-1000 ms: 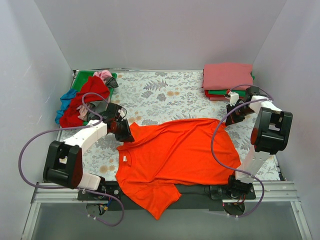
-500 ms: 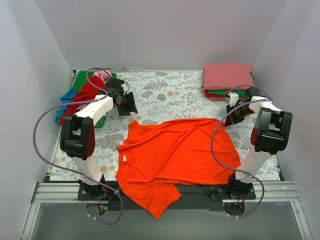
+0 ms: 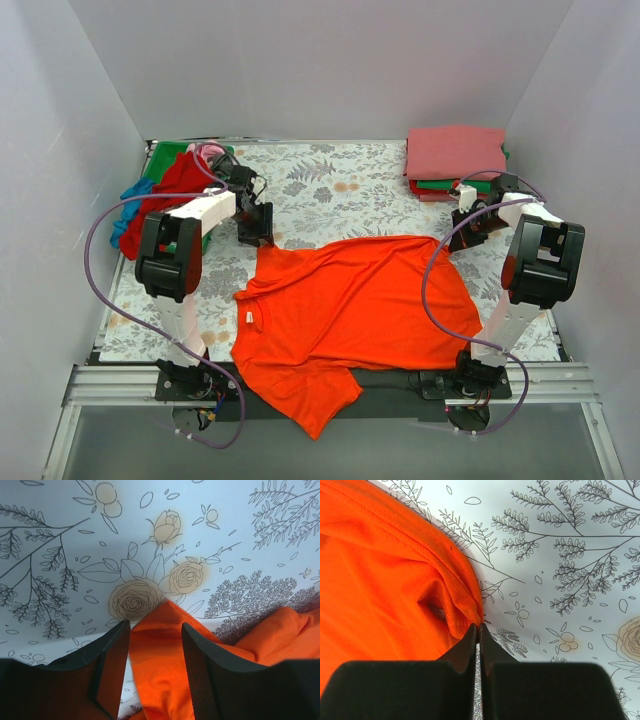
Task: Fold and stack the t-shirts
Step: Flatten the tshirt out
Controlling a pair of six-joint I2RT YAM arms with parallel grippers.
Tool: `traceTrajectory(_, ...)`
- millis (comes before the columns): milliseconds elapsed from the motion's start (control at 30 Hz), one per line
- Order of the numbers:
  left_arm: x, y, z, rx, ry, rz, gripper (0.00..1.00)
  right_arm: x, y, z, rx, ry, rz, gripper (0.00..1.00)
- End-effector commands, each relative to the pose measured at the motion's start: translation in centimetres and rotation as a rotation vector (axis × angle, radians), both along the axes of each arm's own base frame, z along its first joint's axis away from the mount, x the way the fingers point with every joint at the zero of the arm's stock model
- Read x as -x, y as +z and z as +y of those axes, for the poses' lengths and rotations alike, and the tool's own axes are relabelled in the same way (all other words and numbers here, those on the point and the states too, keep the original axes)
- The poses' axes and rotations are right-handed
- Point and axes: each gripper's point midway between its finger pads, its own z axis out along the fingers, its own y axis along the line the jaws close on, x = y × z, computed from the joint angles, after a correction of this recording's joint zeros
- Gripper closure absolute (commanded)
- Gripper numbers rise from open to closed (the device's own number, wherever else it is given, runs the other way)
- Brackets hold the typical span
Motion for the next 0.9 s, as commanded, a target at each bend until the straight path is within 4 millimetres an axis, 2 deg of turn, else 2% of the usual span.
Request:
traceTrajectory(0,0.1,0.7,-0.4,0.001,-0.052,-0.001,0.56,0.1,0.0,0.4,-0.023,0.001,-0.007,0.99)
traceTrajectory(133,1.1,-0.2,-1.1,-0.029,-0.079,0.023,0.58,0.0,0.0,0.5,-0.029,0.0,-0.006,0.99)
traceTrajectory(267,1.3,-1.6,-0.8,-0.126,-0.073,0.037,0.64,0.0,0.1,0.5,-0.031,-0.001,-0.006,0.99)
traceTrajectory(400,1.6,-2.5,0.3,-0.238,-0.043,0.041,0.75,0.1,0.0,0.5,-0.031,-0.003,-0.003,0.99)
traceTrajectory(500,1.6,-2.6,1.1,-0.283,-0.024,0.03,0.89,0.0,0.1,0.6,-0.037,-0.003,-0.006,0.99)
traceTrajectory(533,1.5,-2.4,1.1,-0.286,-0.017,0.024,0.97,0.1,0.1,0.6,-0.037,-0.001,-0.005,0.99)
traceTrajectory(600,0.7,-1.7,0.8,-0.273,-0.008,-0.009,1.0,0.0,0.1,0.6,-0.037,-0.001,-0.006,0.99)
traceTrajectory(700,-0.9,0.6,-0.1,-0.225,0.006,-0.092,1.0,0.1,0.2,0.7,-0.039,0.001,-0.008,0.99)
traceTrajectory(867,-4.0,5.4,-1.2,-0.136,0.046,-0.239,1.0,-0.3,1.0,0.7,-0.04,0.005,-0.031,0.99)
